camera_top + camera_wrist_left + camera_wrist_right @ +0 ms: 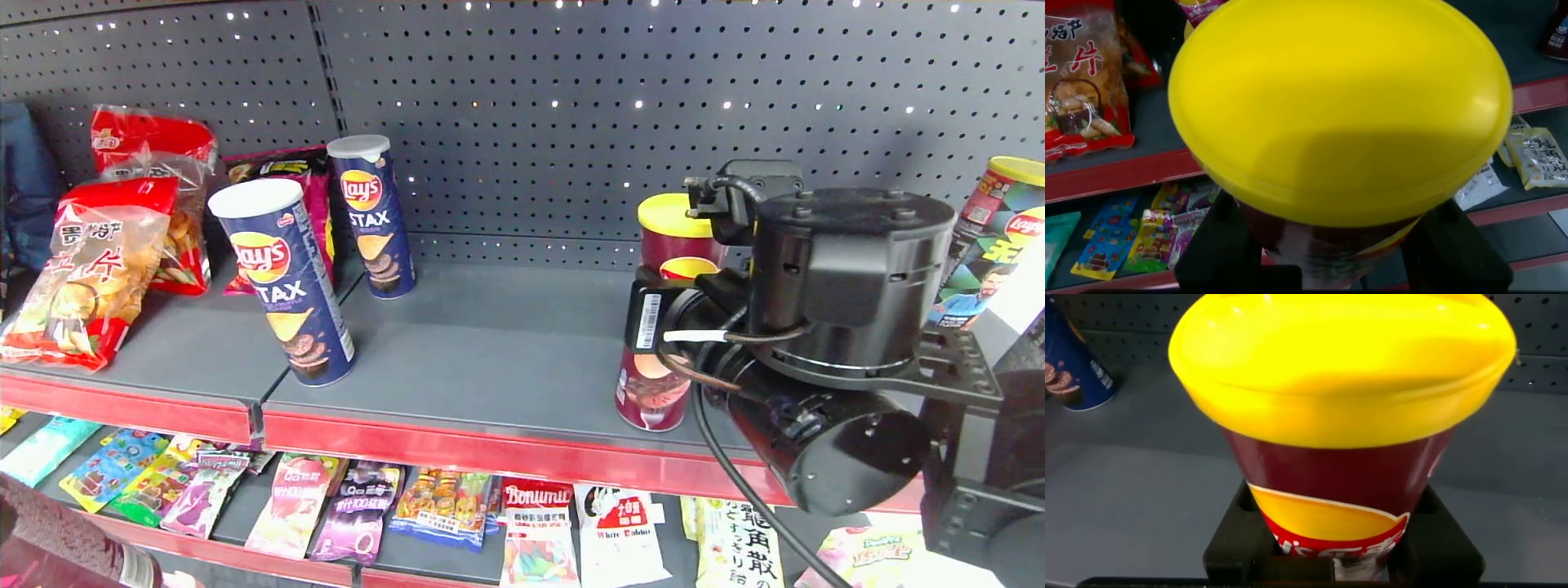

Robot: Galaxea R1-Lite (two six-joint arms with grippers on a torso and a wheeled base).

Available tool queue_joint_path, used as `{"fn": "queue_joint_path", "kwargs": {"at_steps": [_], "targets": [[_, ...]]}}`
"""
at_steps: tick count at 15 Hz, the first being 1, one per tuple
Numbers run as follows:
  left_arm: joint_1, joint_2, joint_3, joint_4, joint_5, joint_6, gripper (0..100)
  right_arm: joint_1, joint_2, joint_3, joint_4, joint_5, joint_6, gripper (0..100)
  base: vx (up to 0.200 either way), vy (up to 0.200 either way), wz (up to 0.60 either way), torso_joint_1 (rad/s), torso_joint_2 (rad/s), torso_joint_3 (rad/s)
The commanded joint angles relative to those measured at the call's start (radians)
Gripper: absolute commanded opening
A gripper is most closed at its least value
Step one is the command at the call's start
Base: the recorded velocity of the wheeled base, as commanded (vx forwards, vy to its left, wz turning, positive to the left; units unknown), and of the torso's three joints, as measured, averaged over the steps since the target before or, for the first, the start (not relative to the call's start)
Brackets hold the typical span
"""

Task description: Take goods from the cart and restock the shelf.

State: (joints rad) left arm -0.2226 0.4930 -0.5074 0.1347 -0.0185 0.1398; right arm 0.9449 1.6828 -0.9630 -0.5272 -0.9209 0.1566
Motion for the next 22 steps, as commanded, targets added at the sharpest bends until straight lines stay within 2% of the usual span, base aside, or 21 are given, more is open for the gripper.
{"fn": "queue_joint_path", "kwargs": {"at_steps": [1,5,19,22], "targets": [[0.000,-0.001,0.000,0.000,0.000,0.000,0,0.011,-0.006,0.000,0.001,-0.003,-0.002,0,0.000,0.000,0.00,0.000,0.00,0.000],[0.000,0.004,0.001,0.000,0.000,0.000,0,0.018,-0.032,0.050,0.001,0.000,0.001,0,0.000,0.000,0.00,0.000,0.00,0.000],[0.000,-0.001,0.007,0.000,0.000,0.000,0,0.045,-0.038,0.046,0.000,0.013,-0.019,0,0.000,0.000,0.00,0.000,0.00,0.000],[0.000,-0.001,0.007,0.000,0.000,-0.002,0,0.045,-0.048,0.049,0.000,0.069,-0.023,0,0.000,0.000,0.00,0.000,0.00,0.000]]}}
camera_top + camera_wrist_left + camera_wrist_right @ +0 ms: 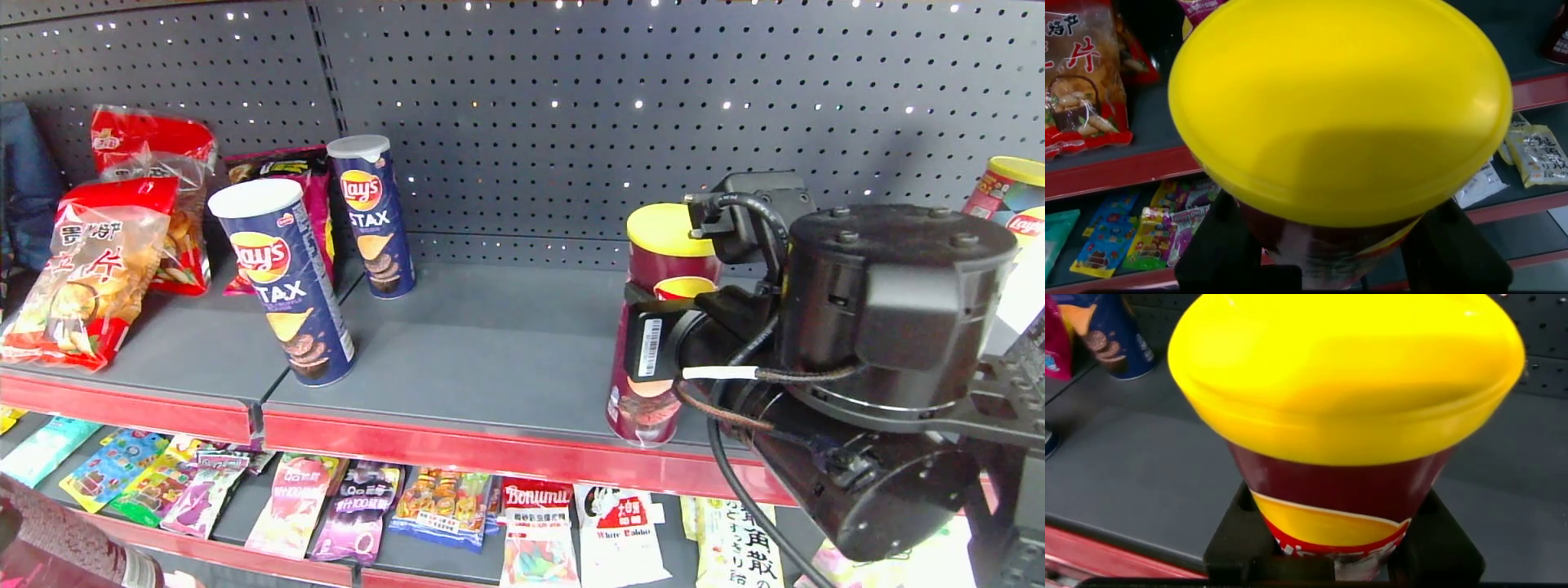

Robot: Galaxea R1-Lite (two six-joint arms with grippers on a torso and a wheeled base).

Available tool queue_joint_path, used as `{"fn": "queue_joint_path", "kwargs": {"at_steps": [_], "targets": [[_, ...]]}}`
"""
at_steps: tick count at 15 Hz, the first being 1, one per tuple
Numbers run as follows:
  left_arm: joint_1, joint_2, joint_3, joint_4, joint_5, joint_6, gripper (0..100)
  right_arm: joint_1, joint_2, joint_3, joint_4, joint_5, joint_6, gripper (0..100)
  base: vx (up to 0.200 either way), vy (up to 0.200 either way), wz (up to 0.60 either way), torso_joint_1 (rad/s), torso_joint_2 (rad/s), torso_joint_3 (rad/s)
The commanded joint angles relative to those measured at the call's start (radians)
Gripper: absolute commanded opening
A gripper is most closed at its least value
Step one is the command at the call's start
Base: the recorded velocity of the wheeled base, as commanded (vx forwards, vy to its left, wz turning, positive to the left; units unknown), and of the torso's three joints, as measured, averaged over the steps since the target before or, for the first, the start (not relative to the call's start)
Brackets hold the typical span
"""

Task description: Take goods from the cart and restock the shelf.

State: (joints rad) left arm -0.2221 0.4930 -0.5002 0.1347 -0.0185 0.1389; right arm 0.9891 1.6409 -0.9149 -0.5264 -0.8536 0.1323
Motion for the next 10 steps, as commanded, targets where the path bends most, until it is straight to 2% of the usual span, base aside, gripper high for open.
{"fn": "queue_joint_path", "kwargs": {"at_steps": [1,10], "targets": [[0.000,-0.001,0.000,0.000,0.000,-0.001,0,0.000,-0.006,0.001,-0.001,0.005,0.000,0,0.000,0.000,0.00,0.000,0.00,0.000],[0.000,-0.008,-0.001,0.000,0.000,-0.001,0,-0.010,-0.021,0.005,-0.001,-0.005,-0.031,0,0.000,0.000,0.00,0.000,0.00,0.000]]}}
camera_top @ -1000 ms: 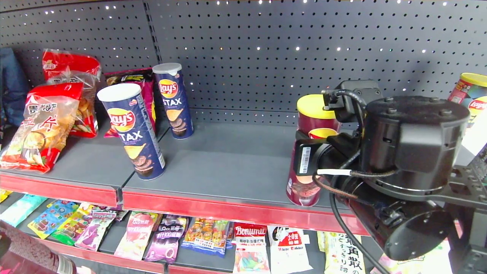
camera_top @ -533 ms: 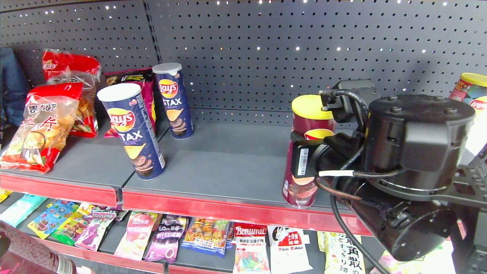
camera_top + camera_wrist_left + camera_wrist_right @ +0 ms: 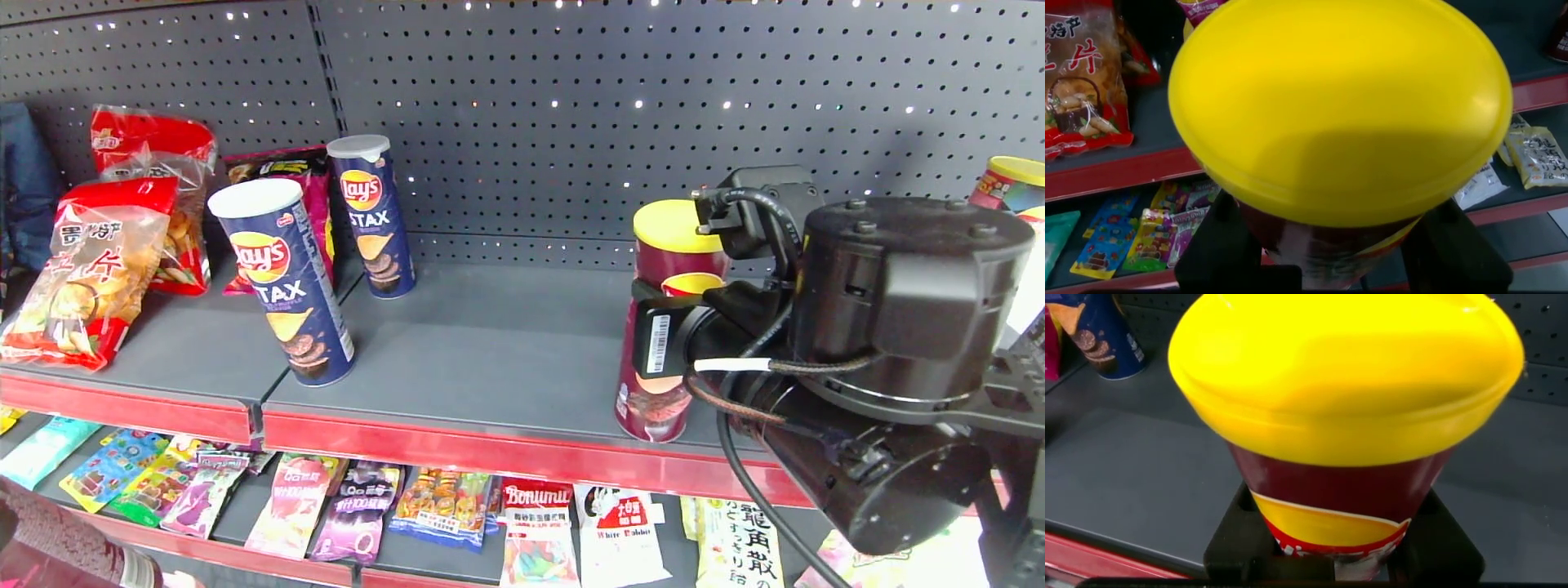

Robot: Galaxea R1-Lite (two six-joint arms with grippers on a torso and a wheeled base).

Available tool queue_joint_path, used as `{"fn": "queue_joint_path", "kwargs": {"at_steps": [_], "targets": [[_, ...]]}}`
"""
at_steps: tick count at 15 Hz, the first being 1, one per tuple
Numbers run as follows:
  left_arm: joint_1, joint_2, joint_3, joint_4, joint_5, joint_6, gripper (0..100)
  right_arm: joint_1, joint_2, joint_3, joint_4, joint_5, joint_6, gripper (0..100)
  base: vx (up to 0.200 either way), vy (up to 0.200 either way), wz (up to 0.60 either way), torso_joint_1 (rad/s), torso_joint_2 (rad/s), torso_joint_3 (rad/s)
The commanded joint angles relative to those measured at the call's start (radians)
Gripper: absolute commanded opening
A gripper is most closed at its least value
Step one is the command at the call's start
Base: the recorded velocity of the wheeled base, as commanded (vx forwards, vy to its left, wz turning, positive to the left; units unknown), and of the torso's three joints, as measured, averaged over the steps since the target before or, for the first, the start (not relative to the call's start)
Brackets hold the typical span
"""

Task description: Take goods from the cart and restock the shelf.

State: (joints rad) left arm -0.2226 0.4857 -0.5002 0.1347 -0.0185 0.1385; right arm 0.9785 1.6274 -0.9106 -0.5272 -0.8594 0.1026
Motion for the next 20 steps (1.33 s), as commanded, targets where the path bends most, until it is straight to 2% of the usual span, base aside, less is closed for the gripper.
{"fn": "queue_joint_path", "kwargs": {"at_steps": [1,5,15,16,20], "targets": [[0.000,0.001,-0.001,0.000,0.000,0.000,0,0.002,-0.009,0.006,0.000,-0.003,-0.001,0,0.000,0.000,0.00,0.000,0.00,0.000],[0.000,0.001,0.000,0.000,0.000,0.001,0,0.003,-0.018,0.047,-0.002,-0.003,0.003,0,0.000,0.000,0.00,0.000,0.00,0.000],[0.000,-0.001,0.002,0.000,0.000,0.001,0,0.006,-0.012,0.055,-0.007,-0.003,0.009,0,0.000,0.000,0.00,0.000,0.00,0.000],[0.000,-0.001,0.005,0.000,0.000,0.001,0,0.006,-0.012,0.056,-0.016,-0.003,0.008,100,0.000,0.000,0.00,0.000,0.00,0.000],[-0.001,-0.007,0.008,0.000,0.000,0.001,0,0.009,-0.018,0.059,-0.020,-0.003,0.005,100,0.000,0.000,0.00,0.000,0.00,0.000]]}}
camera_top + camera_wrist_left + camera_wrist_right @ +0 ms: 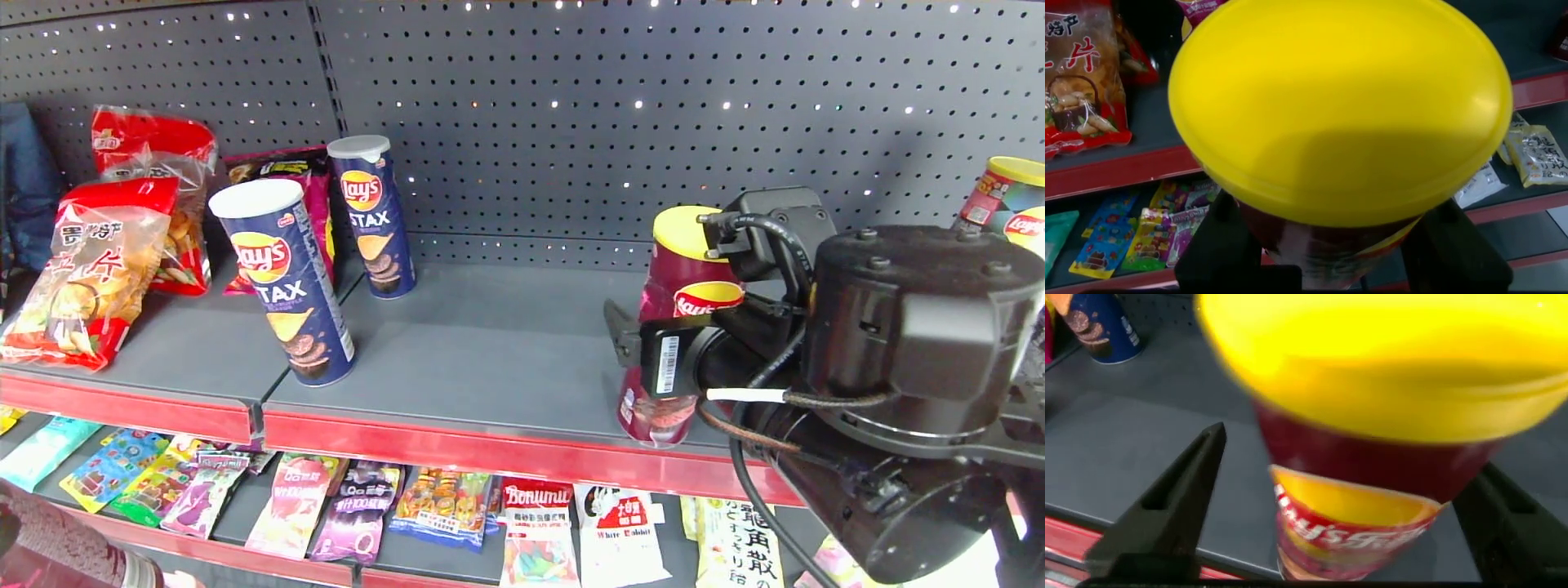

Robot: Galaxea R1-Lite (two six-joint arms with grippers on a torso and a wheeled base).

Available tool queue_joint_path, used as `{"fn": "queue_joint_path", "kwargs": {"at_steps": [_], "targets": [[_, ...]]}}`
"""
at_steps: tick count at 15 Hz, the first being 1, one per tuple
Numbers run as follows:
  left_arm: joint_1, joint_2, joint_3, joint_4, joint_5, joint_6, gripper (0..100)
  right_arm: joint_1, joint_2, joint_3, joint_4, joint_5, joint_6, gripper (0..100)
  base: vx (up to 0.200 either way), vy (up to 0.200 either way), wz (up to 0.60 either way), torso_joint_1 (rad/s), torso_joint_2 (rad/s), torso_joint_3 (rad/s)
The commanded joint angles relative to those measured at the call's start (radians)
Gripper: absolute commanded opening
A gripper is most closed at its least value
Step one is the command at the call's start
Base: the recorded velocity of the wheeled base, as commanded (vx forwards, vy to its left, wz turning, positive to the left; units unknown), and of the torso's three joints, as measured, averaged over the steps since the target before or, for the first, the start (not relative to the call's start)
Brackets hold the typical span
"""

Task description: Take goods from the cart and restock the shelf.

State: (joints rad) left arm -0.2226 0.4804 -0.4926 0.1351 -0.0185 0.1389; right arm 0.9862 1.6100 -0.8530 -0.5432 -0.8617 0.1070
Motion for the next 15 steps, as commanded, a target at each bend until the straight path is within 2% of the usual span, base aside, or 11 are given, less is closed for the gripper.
{"fn": "queue_joint_path", "kwargs": {"at_steps": [1,6,15], "targets": [[0.000,-0.002,0.000,0.000,0.000,0.001,0,0.002,-0.002,0.002,-0.004,0.000,0.000,100,0.000,0.000,0.00,0.000,0.00,0.000],[0.000,-0.002,0.000,0.000,0.000,-0.001,0,0.051,-0.051,0.031,-0.004,-0.023,0.002,100,0.000,0.000,0.00,0.000,0.00,0.000],[0.000,0.003,0.000,0.000,0.000,-0.001,0,0.121,-0.213,0.193,-0.004,-0.020,0.000,100,0.000,0.000,0.00,0.000,0.00,0.000]]}}
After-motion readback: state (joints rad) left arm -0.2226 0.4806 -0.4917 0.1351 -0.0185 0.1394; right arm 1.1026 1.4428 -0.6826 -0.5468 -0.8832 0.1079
